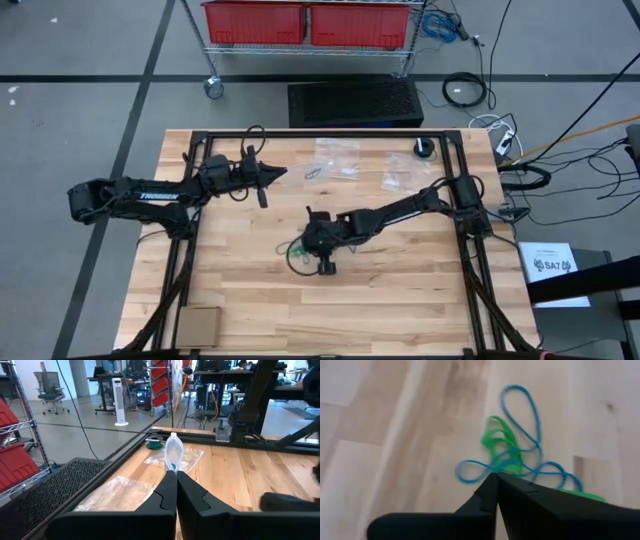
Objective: Sort rubber bands
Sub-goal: Put the dark blue rubber band into the left zip lock bag
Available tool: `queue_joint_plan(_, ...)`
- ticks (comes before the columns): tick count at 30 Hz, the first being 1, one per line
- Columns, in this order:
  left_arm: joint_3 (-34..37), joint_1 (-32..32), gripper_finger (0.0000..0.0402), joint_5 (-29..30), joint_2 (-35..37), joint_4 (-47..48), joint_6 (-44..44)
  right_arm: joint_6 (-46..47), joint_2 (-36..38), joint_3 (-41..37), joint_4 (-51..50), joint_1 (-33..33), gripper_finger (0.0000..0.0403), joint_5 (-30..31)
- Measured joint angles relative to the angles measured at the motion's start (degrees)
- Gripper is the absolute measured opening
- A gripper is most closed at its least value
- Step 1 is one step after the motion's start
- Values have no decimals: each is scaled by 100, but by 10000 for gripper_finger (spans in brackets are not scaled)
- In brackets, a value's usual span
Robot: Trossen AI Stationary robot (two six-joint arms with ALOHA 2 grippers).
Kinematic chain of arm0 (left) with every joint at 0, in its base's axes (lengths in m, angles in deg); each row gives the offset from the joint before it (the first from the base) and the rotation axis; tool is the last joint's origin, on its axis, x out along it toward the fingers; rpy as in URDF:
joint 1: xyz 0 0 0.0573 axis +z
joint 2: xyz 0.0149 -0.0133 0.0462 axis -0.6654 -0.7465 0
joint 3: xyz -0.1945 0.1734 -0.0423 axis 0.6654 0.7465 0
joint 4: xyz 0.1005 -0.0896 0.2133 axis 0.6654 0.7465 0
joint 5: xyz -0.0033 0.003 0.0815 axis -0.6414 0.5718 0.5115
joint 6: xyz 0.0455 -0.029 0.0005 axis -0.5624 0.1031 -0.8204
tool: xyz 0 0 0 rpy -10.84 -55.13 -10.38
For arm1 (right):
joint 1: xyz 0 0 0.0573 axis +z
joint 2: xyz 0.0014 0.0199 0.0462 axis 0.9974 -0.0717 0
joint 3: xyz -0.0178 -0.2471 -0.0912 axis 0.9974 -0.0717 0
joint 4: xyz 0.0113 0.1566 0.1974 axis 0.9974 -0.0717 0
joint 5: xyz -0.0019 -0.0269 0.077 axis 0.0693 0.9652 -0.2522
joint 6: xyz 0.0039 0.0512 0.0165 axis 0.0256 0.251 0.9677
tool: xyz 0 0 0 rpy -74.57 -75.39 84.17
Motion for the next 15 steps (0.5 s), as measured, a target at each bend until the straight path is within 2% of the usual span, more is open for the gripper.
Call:
queue_joint_plan(4, 1, 0, 1, -26, 0, 2, 2, 409, 0, 81, -56, 68, 10, 6)
queue_joint_plan(8, 1, 0, 1, -59, 0, 55, 4, 798, -11, 81, -87, 85, 53, 352)
queue_joint_plan(12, 1, -4, 1, -65, 0, 52, 2, 1060, -23, 79, -74, 85, 102, 469)
queue_joint_plan(15, 0, -4, 1, -68, 0, 48, 2, 1162, -95, 65, -21, 85, 121, 462)
